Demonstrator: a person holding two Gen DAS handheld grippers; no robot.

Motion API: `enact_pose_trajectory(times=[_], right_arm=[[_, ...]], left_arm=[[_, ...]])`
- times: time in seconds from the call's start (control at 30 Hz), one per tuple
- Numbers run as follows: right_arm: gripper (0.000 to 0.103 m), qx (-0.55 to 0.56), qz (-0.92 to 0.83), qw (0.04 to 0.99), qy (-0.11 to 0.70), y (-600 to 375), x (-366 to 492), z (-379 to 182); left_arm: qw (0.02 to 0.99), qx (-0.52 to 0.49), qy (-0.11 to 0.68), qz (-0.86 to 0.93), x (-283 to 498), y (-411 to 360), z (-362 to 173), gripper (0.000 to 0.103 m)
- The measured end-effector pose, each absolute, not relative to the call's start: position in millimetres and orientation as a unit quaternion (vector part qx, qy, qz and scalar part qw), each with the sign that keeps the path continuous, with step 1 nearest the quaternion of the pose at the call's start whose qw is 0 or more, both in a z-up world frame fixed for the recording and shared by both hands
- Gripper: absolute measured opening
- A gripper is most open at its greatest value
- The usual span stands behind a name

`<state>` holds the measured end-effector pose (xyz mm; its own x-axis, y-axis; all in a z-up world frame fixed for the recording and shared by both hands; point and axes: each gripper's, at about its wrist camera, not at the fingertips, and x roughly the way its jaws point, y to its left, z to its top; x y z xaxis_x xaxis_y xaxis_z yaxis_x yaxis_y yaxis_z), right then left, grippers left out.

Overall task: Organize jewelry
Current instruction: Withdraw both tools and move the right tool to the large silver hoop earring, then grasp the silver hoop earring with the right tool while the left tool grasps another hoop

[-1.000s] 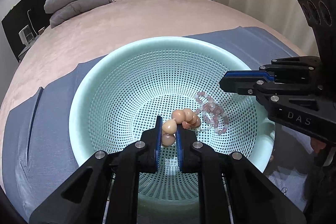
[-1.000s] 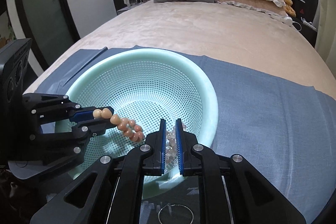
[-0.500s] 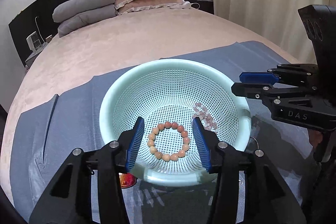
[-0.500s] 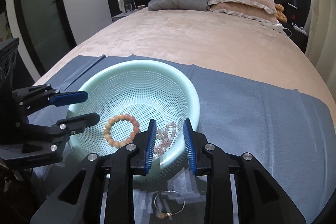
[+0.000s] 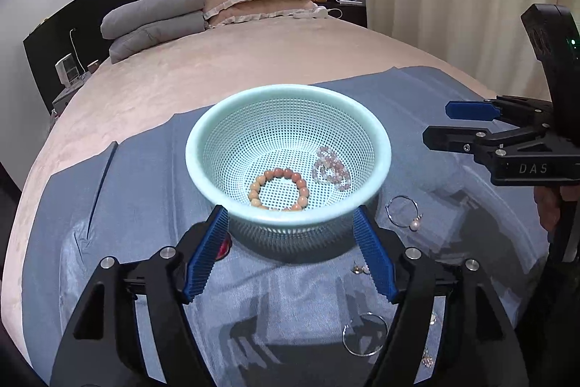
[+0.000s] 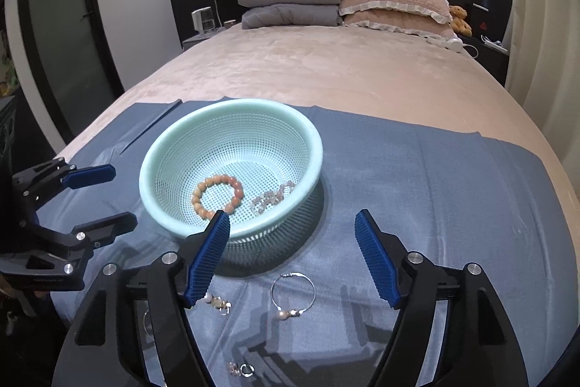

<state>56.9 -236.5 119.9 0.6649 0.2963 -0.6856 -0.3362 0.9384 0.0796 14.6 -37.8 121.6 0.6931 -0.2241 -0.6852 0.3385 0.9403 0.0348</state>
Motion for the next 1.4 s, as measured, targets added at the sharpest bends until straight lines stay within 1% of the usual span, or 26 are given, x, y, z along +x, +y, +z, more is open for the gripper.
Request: enact_pose_trajectory(times=[0.2, 0.47, 0.8, 0.93, 1.0, 1.07, 1.13, 1.17, 1.2, 1.23, 1.27, 1.33, 1.37, 1.4], right_arm=[[0.075, -0.023, 0.162, 0.904, 0.395, -241.9, 44.4, 97.7], [0.077, -0.025, 0.155, 0.890, 0.428, -235.9, 42.8, 60.6], [0.077, -0.045, 0.143, 0.874, 0.463, -219.1, 53.1, 19.9], [0.078, -0.043, 0.135, 0.869, 0.474, -219.6, 60.1, 4.7], [0.080, -0.053, 0.133, 0.872, 0.468, -216.4, 60.1, 2.1], [0.080, -0.056, 0.133, 0.871, 0.469, -215.3, 61.1, 1.1], [0.076, -0.057, 0.135, 0.872, 0.468, -215.7, 61.0, 2.7], [0.066, -0.058, 0.137, 0.873, 0.465, -216.3, 60.5, 4.1], [0.052, -0.055, 0.139, 0.873, 0.464, -216.9, 59.2, 5.8], [0.044, -0.050, 0.139, 0.873, 0.465, -218.9, 59.5, 7.4], [0.042, -0.044, 0.142, 0.872, 0.467, -220.9, 59.9, 8.3], [0.042, -0.044, 0.145, 0.872, 0.466, -221.7, 60.1, 9.4], [0.042, -0.045, 0.145, 0.873, 0.463, -220.1, 58.5, 9.8], [0.042, -0.045, 0.144, 0.875, 0.460, -220.0, 56.8, 10.5]], left_arm=[[0.909, 0.069, 0.382, -0.153, -4.9, -35.4, 99.1, 0.077], [0.891, 0.068, 0.412, -0.177, -29.3, -50.5, 62.3, 0.079], [0.874, 0.070, 0.442, -0.192, -33.7, -58.8, 24.8, 0.079], [0.877, 0.085, 0.434, -0.189, -34.6, -61.8, 18.1, 0.079], [0.879, 0.080, 0.431, -0.191, -35.2, -60.9, 15.0, 0.079], [0.881, 0.073, 0.424, -0.194, -36.6, -58.6, 13.0, 0.079], [0.884, 0.076, 0.420, -0.192, -38.7, -58.4, 12.1, 0.078], [0.885, 0.080, 0.419, -0.189, -39.5, -60.3, 13.1, 0.077], [0.885, 0.080, 0.419, -0.187, -39.6, -60.5, 13.4, 0.075], [0.886, 0.078, 0.418, -0.183, -39.5, -59.4, 14.0, 0.071], [0.888, 0.073, 0.418, -0.176, -39.6, -57.3, 14.9, 0.068], [0.891, 0.061, 0.418, -0.166, -41.6, -52.5, 16.7, 0.055], [0.891, 0.059, 0.419, -0.163, -41.7, -50.1, 17.7, 0.052], [0.892, 0.057, 0.419, -0.161, -41.9, -48.5, 18.7, 0.046]])
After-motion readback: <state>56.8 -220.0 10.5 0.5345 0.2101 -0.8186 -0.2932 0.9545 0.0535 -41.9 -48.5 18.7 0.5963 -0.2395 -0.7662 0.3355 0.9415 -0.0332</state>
